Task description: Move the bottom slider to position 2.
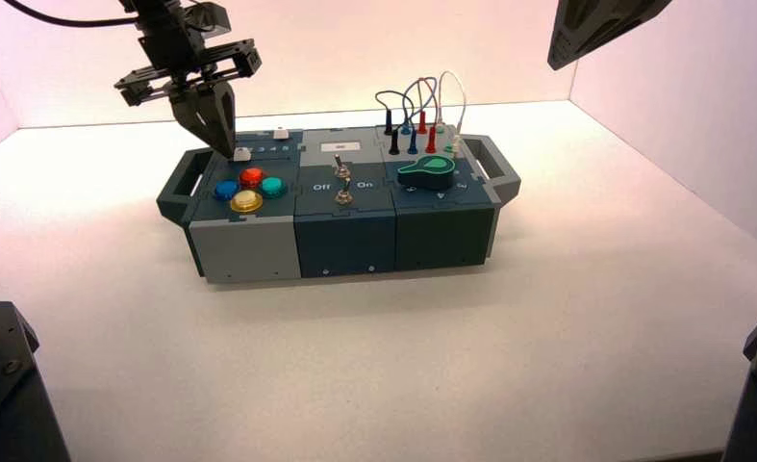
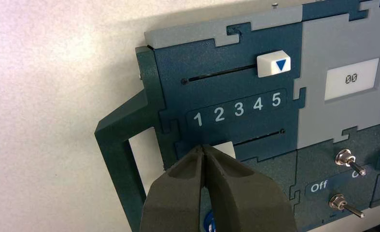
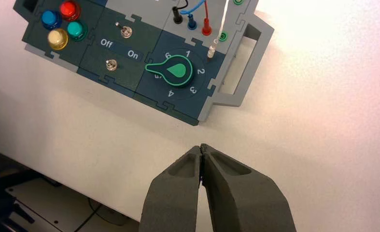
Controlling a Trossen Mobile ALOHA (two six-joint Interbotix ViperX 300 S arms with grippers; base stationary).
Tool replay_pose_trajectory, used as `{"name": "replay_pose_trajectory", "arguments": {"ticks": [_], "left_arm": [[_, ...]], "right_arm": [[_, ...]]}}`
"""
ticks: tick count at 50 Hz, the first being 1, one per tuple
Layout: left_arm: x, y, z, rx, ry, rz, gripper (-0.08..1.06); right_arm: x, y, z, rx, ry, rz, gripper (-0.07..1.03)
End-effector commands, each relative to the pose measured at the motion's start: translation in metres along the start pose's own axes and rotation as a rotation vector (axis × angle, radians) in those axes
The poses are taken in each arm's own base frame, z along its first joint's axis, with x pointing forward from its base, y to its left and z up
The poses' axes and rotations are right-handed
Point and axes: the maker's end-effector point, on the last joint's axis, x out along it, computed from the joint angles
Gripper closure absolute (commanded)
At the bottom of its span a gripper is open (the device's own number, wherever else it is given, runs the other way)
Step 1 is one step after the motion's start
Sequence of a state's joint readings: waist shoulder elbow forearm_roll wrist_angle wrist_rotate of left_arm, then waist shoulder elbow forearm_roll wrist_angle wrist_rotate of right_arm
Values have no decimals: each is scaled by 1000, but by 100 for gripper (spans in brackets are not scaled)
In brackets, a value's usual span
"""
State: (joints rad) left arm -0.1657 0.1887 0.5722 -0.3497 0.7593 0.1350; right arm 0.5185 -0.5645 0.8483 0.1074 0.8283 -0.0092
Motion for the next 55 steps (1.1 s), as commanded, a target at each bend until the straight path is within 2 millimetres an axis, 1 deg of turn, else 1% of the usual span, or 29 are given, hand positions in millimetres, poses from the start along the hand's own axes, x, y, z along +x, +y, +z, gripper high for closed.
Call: {"name": "replay_pose_trajectory", "arguments": {"ticks": [1,55], "left_arm": [[-9,-7,11,19,-38,-7,101],[-8,-8,14,23,-38,-8,101]], "right_arm": [[-5,0,6,4,-28,0,99],[-5,0,6,4,-28,0,99]]}}
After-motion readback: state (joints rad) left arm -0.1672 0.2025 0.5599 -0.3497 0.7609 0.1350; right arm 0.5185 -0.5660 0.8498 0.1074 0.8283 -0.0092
